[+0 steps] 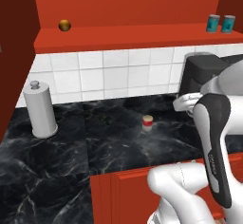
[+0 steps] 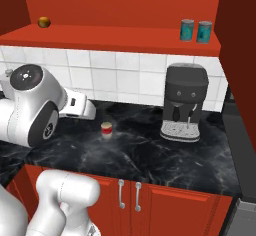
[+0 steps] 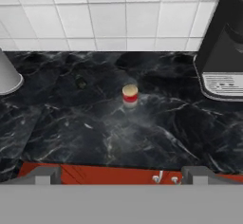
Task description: Pick the cans from the counter and place them in their designated side in the cabinet.
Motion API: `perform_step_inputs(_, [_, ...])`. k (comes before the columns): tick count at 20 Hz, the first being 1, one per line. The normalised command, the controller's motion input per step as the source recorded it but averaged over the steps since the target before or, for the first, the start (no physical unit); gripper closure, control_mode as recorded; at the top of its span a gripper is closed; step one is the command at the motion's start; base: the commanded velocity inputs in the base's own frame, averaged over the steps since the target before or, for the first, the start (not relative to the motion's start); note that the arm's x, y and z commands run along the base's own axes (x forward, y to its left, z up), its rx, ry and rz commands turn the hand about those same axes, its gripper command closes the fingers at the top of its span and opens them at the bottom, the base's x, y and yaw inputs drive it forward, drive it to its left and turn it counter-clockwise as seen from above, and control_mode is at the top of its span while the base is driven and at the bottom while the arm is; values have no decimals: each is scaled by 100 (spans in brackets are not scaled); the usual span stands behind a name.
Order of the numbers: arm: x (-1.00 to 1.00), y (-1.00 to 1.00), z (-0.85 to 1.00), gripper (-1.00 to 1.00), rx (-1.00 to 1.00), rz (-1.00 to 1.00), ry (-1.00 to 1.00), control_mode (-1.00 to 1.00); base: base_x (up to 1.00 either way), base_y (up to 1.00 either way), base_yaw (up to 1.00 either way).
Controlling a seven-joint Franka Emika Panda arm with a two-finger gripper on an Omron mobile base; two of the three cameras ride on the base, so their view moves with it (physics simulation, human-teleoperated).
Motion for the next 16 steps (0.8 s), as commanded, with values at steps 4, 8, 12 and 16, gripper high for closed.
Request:
perform_step_inputs(4, [0, 0, -20, -100, -5, 4, 0, -100, 0, 0, 0])
perform_step_inputs(8, [0, 0, -19, -100, -3, 5, -1, -100, 0, 0, 0])
perform_step_inputs(12, [1, 0, -10, -100, -2, 3, -3, -100, 0, 0, 0])
perform_step_inputs(16, [8, 0, -9, -100, -2, 0, 0, -100, 0, 0, 0])
